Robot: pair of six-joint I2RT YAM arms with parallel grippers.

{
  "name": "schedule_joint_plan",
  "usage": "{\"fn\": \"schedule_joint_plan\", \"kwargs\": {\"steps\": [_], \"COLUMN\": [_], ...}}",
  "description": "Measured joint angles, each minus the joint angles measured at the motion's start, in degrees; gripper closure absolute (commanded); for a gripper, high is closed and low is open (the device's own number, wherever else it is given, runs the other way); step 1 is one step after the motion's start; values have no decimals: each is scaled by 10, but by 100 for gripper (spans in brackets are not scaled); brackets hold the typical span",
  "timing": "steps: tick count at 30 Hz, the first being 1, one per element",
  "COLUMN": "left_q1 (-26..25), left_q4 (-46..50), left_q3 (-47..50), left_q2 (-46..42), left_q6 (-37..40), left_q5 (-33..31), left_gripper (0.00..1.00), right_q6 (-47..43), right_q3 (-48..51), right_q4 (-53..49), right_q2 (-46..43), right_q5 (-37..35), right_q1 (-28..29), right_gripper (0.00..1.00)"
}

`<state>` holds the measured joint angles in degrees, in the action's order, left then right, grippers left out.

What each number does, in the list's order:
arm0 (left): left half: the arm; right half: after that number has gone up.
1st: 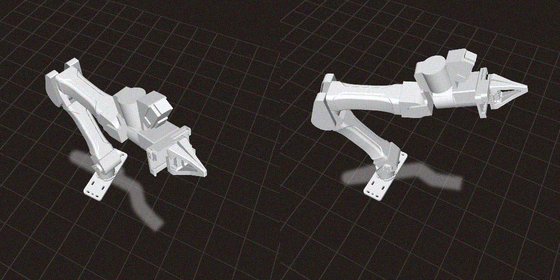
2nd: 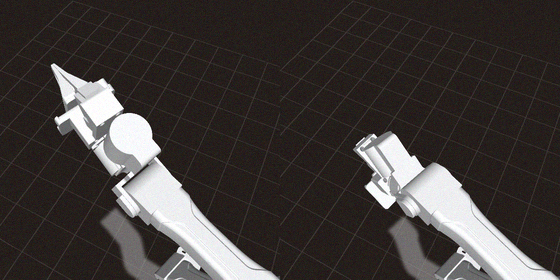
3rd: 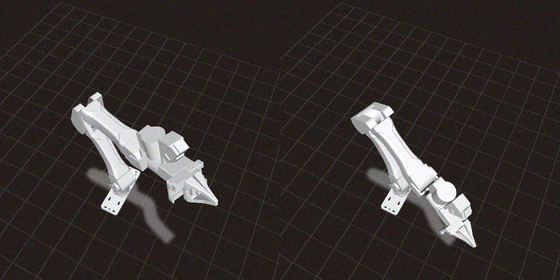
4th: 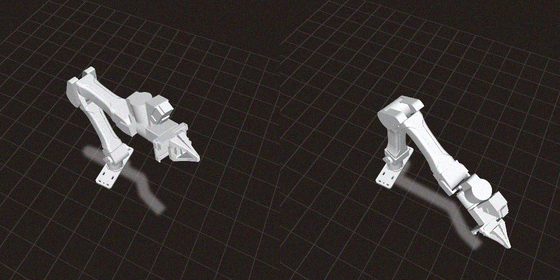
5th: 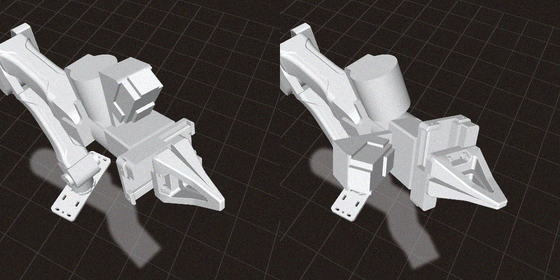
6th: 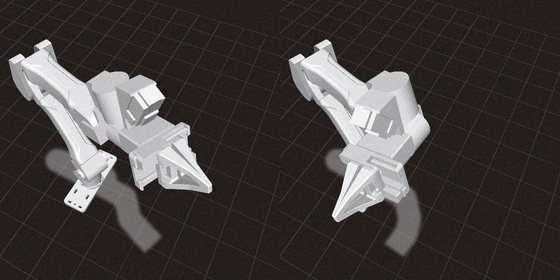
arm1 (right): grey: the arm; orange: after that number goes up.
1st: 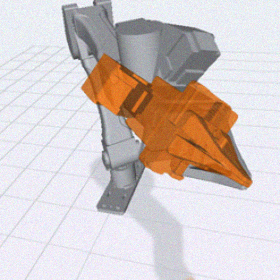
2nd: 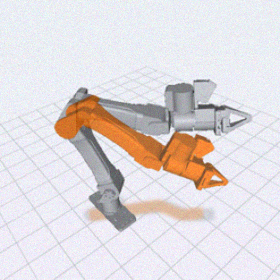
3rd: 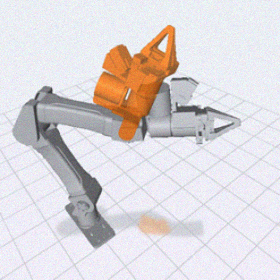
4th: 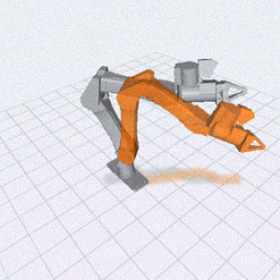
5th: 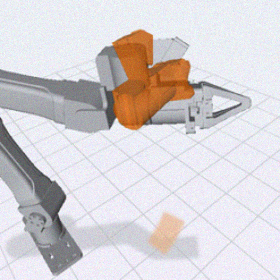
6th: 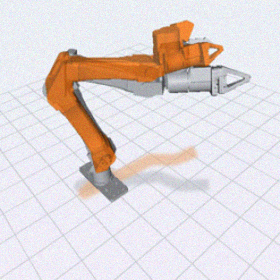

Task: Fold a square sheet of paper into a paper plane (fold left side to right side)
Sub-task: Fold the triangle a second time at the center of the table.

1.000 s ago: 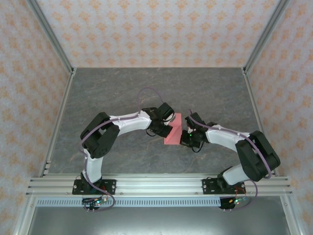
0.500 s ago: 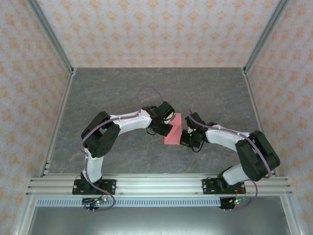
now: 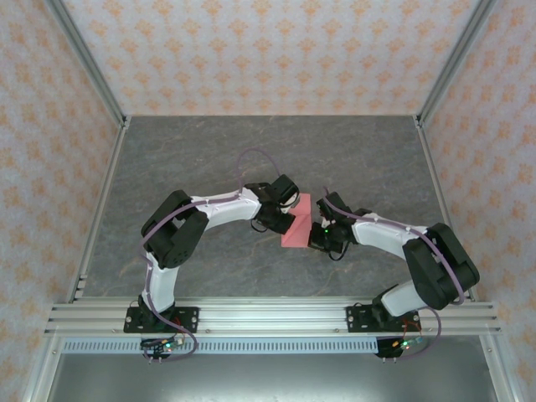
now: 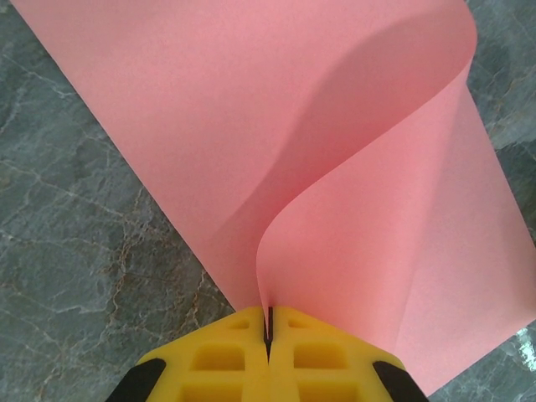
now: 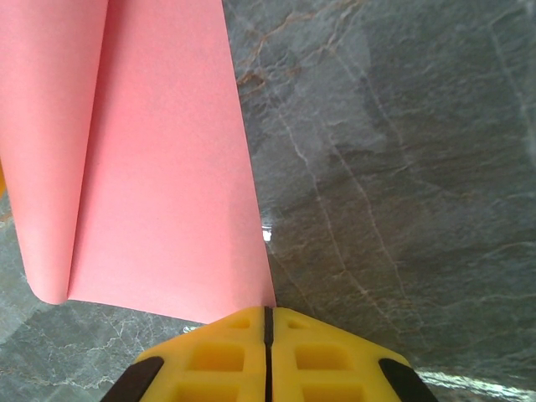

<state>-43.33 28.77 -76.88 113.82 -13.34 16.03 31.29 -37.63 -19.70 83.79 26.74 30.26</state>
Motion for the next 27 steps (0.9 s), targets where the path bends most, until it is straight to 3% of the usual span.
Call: {"fn": "schedule_joint_plan", "kwargs": {"steps": [27], "left_q1": [0], "left_q4": [0], "left_q3": [-3], "left_q2": [7], "left_q6": [0], "left_q5": [-4], "left_gripper": [98], "right_q6": [0], "right_q3": [-6], "right_q4": [-9], "right_q2": [5], "right_q5": [-5], "right_q1": [3], "right_gripper": [92]}}
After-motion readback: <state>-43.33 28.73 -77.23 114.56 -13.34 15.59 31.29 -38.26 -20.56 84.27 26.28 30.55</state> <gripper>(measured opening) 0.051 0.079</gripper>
